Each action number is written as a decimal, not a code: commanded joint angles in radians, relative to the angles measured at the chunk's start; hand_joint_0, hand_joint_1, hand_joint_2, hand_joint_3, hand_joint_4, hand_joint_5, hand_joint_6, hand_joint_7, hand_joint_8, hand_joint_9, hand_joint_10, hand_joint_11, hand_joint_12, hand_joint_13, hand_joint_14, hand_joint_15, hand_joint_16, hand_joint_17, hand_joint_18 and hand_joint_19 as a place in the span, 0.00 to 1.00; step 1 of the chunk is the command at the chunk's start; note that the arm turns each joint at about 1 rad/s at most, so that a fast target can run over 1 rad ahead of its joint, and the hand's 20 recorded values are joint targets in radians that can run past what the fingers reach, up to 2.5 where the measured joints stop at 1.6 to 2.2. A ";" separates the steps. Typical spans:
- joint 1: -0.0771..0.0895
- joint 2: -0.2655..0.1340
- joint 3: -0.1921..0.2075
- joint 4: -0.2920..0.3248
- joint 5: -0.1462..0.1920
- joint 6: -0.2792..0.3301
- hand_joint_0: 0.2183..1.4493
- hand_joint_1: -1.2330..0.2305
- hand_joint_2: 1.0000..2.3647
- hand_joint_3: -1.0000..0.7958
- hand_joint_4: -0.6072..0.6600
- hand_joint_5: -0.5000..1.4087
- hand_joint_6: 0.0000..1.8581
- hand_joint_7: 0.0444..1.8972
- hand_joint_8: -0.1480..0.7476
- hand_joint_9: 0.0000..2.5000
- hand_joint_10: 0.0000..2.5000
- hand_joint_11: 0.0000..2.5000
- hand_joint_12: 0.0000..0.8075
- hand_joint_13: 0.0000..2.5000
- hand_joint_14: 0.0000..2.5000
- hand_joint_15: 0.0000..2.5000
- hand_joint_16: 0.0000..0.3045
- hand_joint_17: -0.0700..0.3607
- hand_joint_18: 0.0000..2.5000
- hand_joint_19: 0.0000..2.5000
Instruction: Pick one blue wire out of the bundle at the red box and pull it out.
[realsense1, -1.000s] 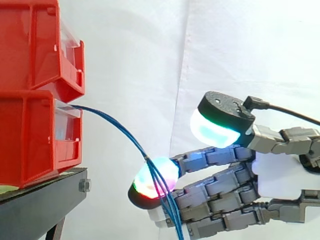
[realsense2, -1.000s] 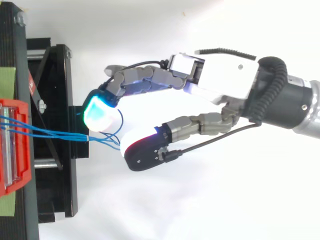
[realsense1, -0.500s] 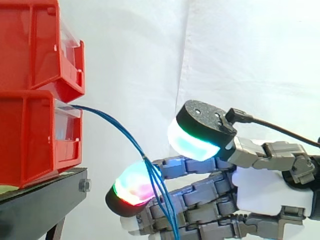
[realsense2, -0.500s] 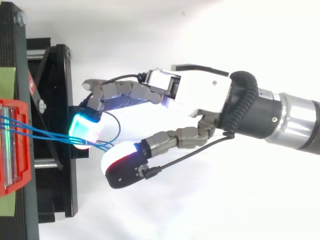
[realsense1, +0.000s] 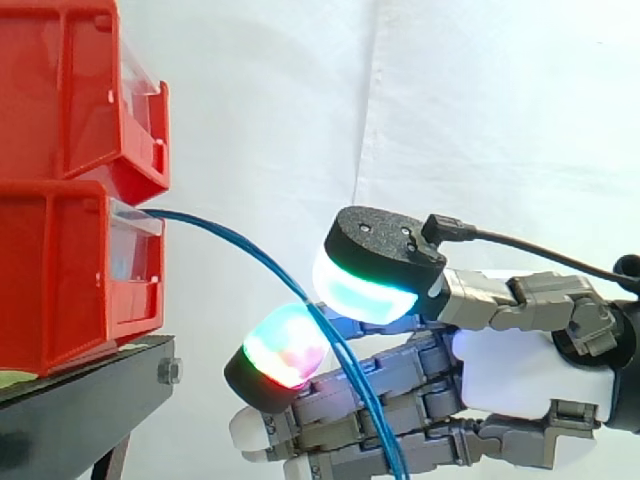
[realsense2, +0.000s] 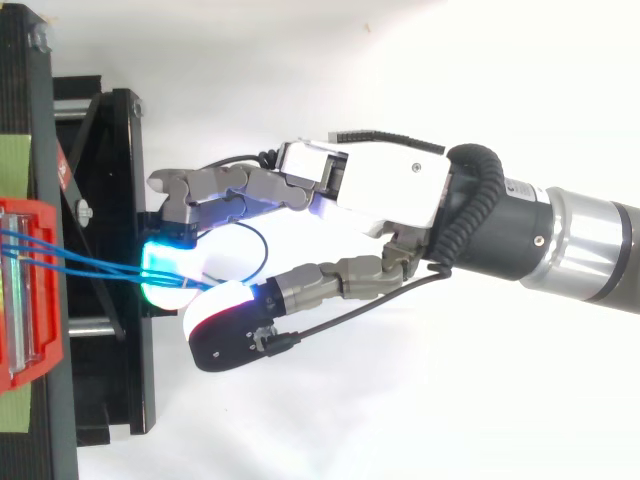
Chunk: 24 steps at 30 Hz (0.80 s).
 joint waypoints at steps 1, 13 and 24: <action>-0.001 0.000 0.002 0.001 0.000 0.000 0.29 0.37 0.01 0.35 0.70 0.21 0.27 0.68 0.47 0.25 0.00 0.09 0.46 0.09 0.00 0.02 0.19 0.46 0.06 0.10; -0.008 0.000 0.002 -0.001 0.000 0.000 0.31 0.41 0.01 0.37 0.70 0.21 0.28 0.71 0.48 0.28 0.00 0.11 0.46 0.12 0.00 0.03 0.19 0.46 0.09 0.11; -0.011 0.002 0.003 -0.001 0.000 0.000 0.31 0.47 0.01 0.37 0.76 0.22 0.27 0.68 0.48 0.30 0.00 0.11 0.46 0.13 0.00 0.03 0.18 0.46 0.09 0.11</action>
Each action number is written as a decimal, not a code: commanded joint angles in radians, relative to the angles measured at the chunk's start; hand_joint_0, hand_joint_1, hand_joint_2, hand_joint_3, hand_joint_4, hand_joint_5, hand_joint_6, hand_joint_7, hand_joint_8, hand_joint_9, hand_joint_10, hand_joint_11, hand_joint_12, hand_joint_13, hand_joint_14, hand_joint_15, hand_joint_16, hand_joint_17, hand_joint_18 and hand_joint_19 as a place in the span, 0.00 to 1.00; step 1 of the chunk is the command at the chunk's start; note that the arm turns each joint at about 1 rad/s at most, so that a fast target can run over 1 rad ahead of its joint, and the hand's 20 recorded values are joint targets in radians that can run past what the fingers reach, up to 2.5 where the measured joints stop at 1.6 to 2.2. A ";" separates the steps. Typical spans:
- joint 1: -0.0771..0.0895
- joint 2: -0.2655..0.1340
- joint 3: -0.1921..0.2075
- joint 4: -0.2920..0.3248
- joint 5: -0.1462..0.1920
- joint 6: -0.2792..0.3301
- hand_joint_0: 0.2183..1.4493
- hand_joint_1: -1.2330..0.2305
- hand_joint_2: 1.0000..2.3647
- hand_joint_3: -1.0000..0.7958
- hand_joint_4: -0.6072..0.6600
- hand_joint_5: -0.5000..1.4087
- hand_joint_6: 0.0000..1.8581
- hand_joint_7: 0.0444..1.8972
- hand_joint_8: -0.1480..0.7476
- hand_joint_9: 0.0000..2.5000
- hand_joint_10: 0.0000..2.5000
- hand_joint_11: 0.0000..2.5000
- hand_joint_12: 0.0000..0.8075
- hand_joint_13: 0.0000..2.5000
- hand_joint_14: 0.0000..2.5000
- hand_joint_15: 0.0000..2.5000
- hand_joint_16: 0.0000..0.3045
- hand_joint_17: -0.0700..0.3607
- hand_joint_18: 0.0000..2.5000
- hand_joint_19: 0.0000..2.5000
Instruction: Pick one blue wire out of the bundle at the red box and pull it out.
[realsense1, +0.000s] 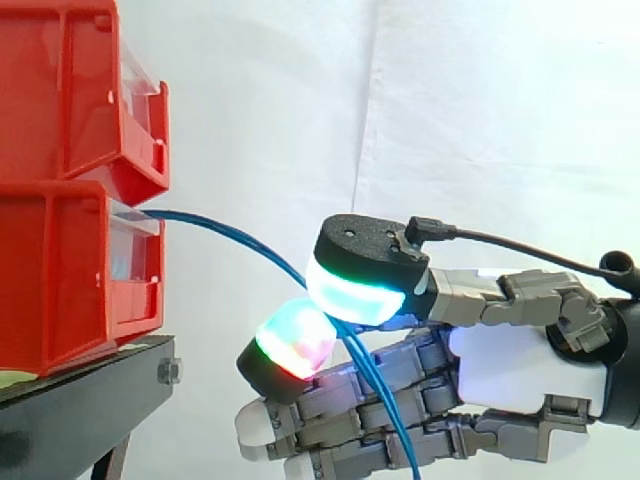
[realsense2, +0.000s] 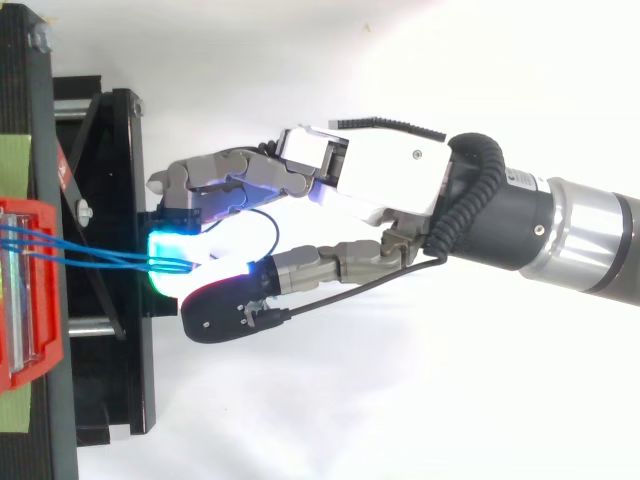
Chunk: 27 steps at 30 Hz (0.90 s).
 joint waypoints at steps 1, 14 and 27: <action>-0.002 0.000 0.000 0.000 0.000 0.000 0.31 0.47 0.01 0.36 0.76 0.22 0.27 0.67 0.48 0.30 0.00 0.11 0.46 0.13 0.00 0.04 0.18 0.46 0.09 0.11; -0.009 0.001 0.014 -0.002 -0.003 0.020 0.29 0.47 0.01 0.35 0.74 0.22 0.27 0.67 0.48 0.30 0.01 0.11 0.47 0.13 0.00 0.04 0.19 0.46 0.10 0.12; -0.017 0.018 0.016 -0.028 -0.005 0.011 0.28 0.46 0.01 0.35 0.74 0.22 0.27 0.67 0.48 0.30 0.00 0.11 0.47 0.13 0.00 0.04 0.19 0.46 0.10 0.12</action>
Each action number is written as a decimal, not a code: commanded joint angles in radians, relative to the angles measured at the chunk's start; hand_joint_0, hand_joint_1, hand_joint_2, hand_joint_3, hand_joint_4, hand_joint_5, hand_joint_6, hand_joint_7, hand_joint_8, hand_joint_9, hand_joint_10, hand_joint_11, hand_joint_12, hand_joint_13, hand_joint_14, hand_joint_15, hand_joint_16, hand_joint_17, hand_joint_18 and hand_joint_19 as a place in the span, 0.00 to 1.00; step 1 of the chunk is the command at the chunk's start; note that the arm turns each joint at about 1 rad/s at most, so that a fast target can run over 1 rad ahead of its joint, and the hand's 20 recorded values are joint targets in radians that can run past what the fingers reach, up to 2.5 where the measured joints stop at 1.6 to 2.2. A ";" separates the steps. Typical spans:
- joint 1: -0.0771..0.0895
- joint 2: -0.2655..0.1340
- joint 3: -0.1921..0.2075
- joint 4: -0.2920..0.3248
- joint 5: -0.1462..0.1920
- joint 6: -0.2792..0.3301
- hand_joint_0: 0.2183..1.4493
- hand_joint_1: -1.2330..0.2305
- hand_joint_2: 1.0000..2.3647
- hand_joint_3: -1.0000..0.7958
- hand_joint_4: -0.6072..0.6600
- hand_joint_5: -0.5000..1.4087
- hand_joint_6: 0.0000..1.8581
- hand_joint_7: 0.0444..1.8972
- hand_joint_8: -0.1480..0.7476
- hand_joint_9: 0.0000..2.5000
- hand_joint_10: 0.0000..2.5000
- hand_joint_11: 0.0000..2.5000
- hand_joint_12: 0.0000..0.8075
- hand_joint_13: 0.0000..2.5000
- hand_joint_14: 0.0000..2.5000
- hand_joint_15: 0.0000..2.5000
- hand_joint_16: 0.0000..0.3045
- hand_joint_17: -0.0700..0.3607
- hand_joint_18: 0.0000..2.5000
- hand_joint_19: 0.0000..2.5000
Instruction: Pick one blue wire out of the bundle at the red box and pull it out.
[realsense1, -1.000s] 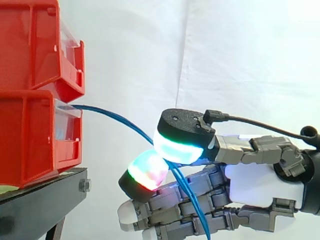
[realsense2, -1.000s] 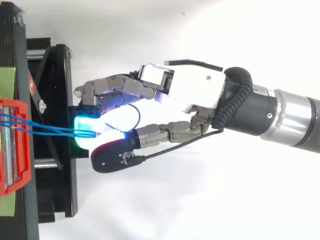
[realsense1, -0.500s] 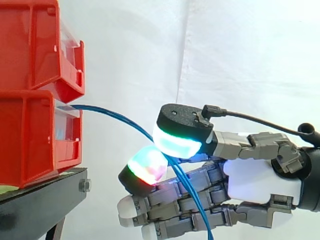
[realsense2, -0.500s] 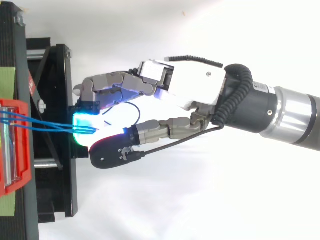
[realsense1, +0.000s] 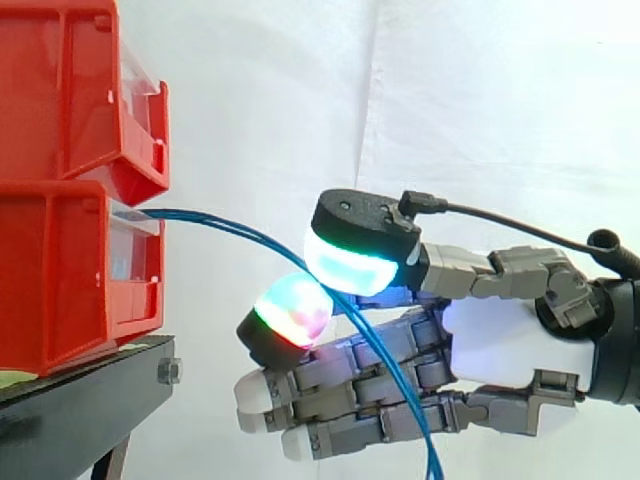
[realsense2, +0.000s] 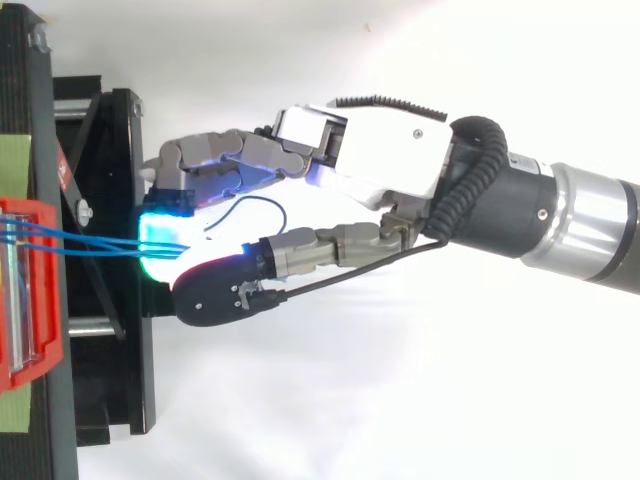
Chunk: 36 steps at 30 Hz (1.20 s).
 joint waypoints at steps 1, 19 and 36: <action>-0.003 0.010 0.000 -0.012 0.000 -0.009 0.28 0.46 0.01 0.34 0.74 0.22 0.27 0.67 0.48 0.30 0.00 0.11 0.47 0.13 0.00 0.04 0.19 0.46 0.09 0.12; -0.008 0.022 0.000 -0.064 0.000 -0.021 0.30 0.41 0.01 0.37 0.70 0.22 0.27 0.75 0.49 0.30 0.00 0.12 0.47 0.13 0.00 0.04 0.19 0.46 0.10 0.11; -0.011 0.056 0.000 -0.132 -0.003 -0.075 0.32 0.44 0.01 0.39 0.77 0.23 0.28 0.79 0.46 0.33 0.00 0.11 0.45 0.15 0.00 0.04 0.18 0.46 0.12 0.12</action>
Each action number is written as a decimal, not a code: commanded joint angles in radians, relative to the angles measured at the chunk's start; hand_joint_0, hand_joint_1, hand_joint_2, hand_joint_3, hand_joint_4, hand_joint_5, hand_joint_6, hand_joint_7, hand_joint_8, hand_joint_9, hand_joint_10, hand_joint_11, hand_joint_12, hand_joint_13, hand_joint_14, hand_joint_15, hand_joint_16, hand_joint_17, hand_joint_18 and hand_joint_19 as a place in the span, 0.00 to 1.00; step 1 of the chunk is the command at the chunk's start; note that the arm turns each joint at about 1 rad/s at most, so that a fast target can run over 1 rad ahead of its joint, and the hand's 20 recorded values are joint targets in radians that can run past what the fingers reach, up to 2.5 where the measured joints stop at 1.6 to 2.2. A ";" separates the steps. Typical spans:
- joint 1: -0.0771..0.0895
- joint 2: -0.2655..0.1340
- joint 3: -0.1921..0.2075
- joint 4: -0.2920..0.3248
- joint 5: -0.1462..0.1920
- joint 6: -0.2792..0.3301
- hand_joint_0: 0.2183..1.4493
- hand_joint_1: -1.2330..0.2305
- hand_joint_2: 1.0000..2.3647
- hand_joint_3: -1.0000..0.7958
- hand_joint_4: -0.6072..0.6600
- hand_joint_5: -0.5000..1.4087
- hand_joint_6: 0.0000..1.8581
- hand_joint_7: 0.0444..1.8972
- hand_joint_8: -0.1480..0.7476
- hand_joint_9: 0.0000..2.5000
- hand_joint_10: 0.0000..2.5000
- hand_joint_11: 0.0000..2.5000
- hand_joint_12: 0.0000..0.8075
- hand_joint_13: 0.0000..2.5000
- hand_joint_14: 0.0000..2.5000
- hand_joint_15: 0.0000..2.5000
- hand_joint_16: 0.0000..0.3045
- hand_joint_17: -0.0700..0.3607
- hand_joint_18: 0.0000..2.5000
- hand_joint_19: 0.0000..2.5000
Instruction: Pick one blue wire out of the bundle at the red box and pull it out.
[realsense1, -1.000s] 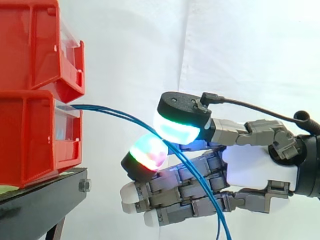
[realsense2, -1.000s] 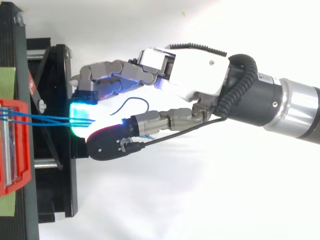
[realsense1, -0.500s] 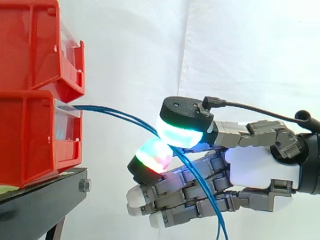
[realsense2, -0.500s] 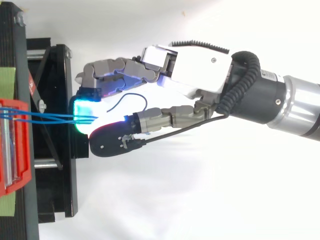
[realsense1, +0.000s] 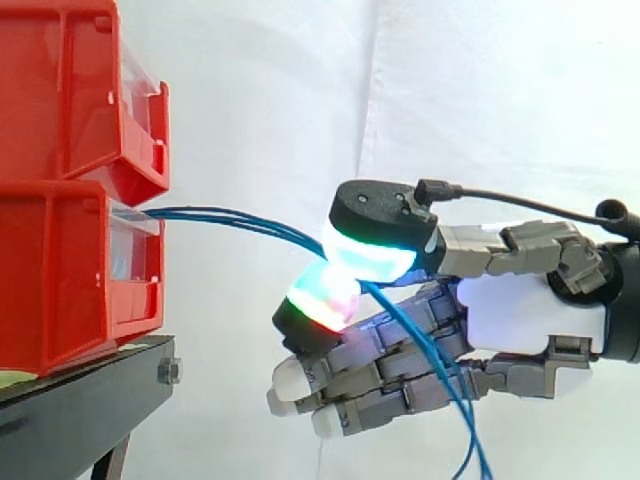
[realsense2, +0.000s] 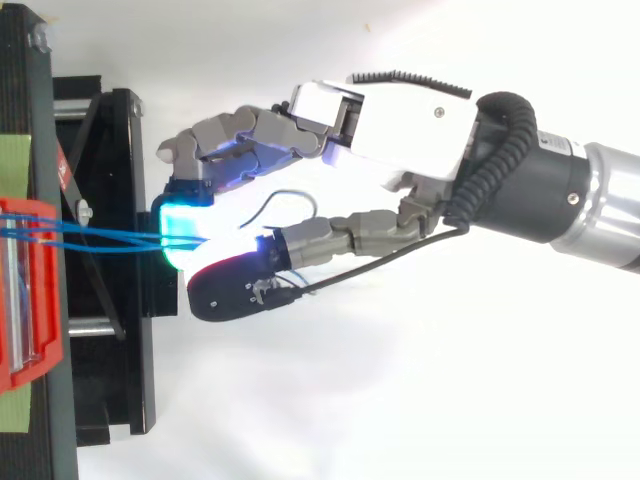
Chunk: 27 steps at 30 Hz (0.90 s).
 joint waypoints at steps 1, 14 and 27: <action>0.000 0.008 0.000 -0.026 -0.002 -0.015 0.33 0.46 0.01 0.40 0.76 0.24 0.27 0.79 0.46 0.34 0.00 0.11 0.44 0.16 0.00 0.04 0.18 0.45 0.12 0.12; -0.004 0.008 0.000 -0.032 -0.013 -0.016 0.33 0.30 0.01 0.41 0.72 0.18 0.37 0.61 0.47 0.35 0.01 0.26 0.46 0.16 0.00 0.06 0.18 0.46 0.13 0.12; -0.004 0.008 0.000 -0.030 -0.013 -0.013 0.21 0.44 0.00 0.28 0.77 0.23 0.27 0.76 0.48 0.36 0.01 0.20 0.49 0.17 0.00 0.05 0.21 0.49 0.13 0.13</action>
